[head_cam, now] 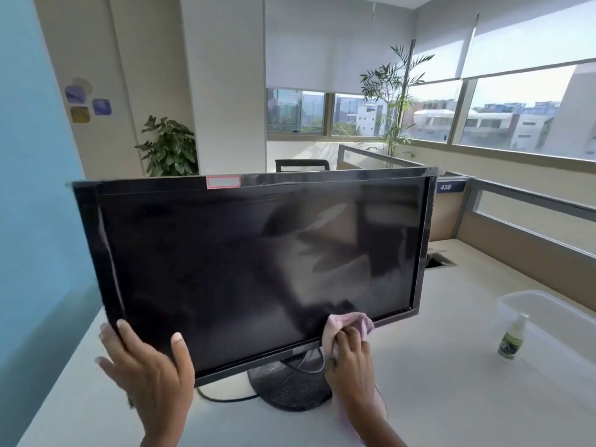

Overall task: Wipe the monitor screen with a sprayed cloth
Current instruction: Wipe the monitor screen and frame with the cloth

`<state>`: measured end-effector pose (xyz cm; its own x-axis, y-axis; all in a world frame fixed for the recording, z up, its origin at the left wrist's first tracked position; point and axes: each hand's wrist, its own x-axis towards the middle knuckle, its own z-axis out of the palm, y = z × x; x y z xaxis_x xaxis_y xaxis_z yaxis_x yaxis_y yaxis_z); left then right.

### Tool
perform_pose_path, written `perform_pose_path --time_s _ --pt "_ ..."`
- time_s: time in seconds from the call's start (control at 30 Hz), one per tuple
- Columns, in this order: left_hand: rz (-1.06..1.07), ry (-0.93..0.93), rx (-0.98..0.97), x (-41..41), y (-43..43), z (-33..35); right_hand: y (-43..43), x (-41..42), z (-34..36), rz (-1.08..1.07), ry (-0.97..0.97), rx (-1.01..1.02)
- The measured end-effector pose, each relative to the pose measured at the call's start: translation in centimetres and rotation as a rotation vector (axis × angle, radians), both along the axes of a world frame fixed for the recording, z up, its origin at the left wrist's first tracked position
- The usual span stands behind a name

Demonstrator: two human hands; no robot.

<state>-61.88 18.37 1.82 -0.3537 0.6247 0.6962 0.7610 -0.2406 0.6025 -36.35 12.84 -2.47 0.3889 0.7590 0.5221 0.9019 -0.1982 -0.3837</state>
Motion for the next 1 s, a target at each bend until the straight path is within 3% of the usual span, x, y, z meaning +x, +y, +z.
perform_pose_path --time_s 0.43,0.77,0.93,1.0 --pt "-0.325 -0.582 -0.231 -3.7 -1.9 -3.5 -0.1 -12.1 0.5 0.331 -0.167 -0.107" --pt "-0.432 -0.671 -0.354 -5.5 -1.3 -3.4 0.5 -20.7 0.6 0.551 -0.255 -0.2" --pt "-0.485 -0.759 -0.485 -6.1 -0.6 -3.0 1.2 -22.4 0.6 0.674 -0.182 -0.371" --pt "-0.503 -0.77 -0.498 -6.5 -0.5 -2.6 1.3 -21.8 1.5 0.703 -0.142 -0.35"
